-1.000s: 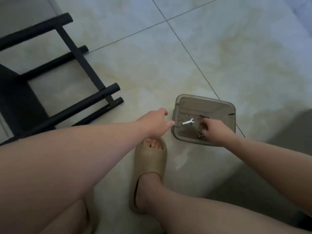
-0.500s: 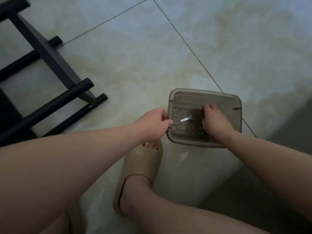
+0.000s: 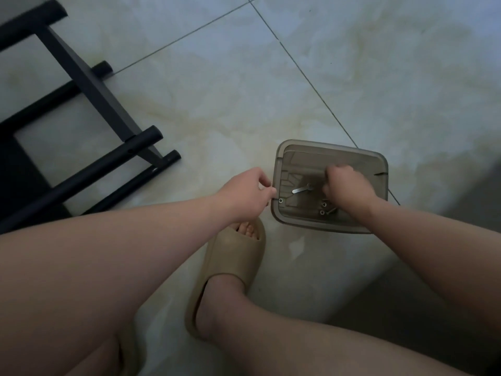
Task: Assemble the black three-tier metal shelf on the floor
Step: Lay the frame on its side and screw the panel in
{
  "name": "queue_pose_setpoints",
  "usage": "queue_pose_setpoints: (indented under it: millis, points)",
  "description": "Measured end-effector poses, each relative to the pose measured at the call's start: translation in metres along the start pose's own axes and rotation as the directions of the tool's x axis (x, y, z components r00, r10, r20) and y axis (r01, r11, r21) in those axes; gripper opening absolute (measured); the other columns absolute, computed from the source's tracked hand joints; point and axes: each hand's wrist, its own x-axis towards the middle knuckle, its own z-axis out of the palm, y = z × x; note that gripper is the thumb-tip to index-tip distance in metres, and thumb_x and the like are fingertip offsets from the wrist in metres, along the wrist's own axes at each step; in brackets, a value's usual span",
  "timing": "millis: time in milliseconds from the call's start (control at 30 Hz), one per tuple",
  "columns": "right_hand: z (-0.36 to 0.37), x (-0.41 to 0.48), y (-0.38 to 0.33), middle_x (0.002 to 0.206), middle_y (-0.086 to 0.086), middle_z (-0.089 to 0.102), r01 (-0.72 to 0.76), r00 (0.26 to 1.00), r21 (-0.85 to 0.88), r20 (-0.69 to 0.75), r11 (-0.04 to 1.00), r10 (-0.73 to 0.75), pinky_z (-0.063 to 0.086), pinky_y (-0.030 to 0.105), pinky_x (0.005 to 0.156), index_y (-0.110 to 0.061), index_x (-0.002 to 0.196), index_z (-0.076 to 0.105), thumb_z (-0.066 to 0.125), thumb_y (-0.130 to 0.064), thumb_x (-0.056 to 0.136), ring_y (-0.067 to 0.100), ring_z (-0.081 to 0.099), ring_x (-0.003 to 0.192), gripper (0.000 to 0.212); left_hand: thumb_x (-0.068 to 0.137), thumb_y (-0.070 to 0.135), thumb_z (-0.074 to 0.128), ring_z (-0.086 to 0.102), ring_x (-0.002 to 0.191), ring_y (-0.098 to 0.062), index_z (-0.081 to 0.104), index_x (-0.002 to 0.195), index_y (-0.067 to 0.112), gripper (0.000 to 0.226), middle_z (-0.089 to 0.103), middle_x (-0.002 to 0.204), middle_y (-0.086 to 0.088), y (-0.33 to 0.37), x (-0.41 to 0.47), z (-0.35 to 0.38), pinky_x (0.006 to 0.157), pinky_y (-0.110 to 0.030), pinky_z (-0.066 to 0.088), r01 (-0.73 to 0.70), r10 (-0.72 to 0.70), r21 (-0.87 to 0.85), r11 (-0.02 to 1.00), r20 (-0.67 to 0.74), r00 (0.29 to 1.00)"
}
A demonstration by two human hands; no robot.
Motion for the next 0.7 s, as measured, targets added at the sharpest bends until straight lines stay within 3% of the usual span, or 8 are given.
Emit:
queue_pose_setpoints:
  millis: [167,300,467,533,600,700]
  points:
    - [-0.051,-0.030,-0.028,0.103,0.015,0.063,0.048,0.993,0.100,-0.113,0.994,-0.036,0.051,0.041,0.076,-0.011,0.098,0.057,0.051,-0.014,0.095,0.036,0.060,0.090,0.007,0.099,0.037,0.056,0.063,0.107,-0.027,0.054,0.124,0.019,0.031,0.065,0.121,-0.005,-0.005,-0.025,-0.043,0.084,-0.035,0.048,0.033,-0.029,0.169,0.985,-0.025,0.999]
    - [-0.096,-0.058,-0.064,0.096,0.012,0.067,0.123,0.975,0.261,-0.210,0.957,-0.068,0.051,0.039,0.071,-0.012,0.103,0.057,0.054,-0.017,0.099,0.032,0.061,0.083,0.006,0.099,0.038,0.055,0.061,0.104,-0.024,0.056,0.122,0.021,0.029,0.066,0.121,-0.002,-0.012,-0.060,-0.089,0.078,-0.032,0.044,0.062,-0.036,0.281,0.958,-0.095,0.995]
    - [-0.134,-0.090,-0.126,0.090,0.003,0.070,0.257,0.946,0.354,-0.282,0.899,-0.159,0.052,0.040,0.081,-0.016,0.110,0.064,0.058,-0.016,0.099,0.029,0.064,0.090,0.013,0.098,0.035,0.058,0.057,0.115,-0.025,0.060,0.119,0.018,0.027,0.062,0.126,-0.004,-0.028,-0.102,-0.141,0.093,-0.032,0.046,0.059,0.024,0.350,0.935,-0.227,0.974]
    - [-0.141,-0.096,-0.155,0.088,-0.002,0.066,0.302,0.936,0.366,-0.289,0.880,-0.201,0.051,0.036,0.082,-0.019,0.115,0.070,0.059,-0.018,0.099,0.025,0.063,0.087,0.019,0.098,0.032,0.058,0.057,0.113,-0.026,0.061,0.116,0.017,0.024,0.062,0.124,-0.005,-0.033,-0.113,-0.161,0.088,-0.030,0.044,0.063,0.035,0.326,0.943,-0.285,0.958]
    - [-0.146,-0.096,-0.184,0.086,-0.005,0.064,0.335,0.929,0.386,-0.288,0.860,-0.232,0.047,0.031,0.073,-0.021,0.115,0.069,0.060,-0.020,0.100,0.021,0.061,0.080,0.018,0.098,0.030,0.057,0.057,0.107,-0.025,0.060,0.108,0.019,0.015,0.064,0.119,-0.005,-0.041,-0.120,-0.176,0.081,-0.029,0.042,0.062,0.036,0.295,0.954,-0.317,0.948]
    - [-0.144,-0.089,-0.220,0.080,-0.006,0.066,0.343,0.935,0.475,-0.256,0.811,-0.246,0.043,0.026,0.054,-0.025,0.101,0.058,0.059,-0.019,0.100,0.018,0.064,0.062,0.006,0.097,0.028,0.057,0.058,0.102,-0.025,0.058,0.105,0.020,0.011,0.065,0.114,-0.004,-0.063,-0.119,-0.187,0.083,-0.033,0.047,0.059,0.032,0.238,0.970,-0.362,0.932]
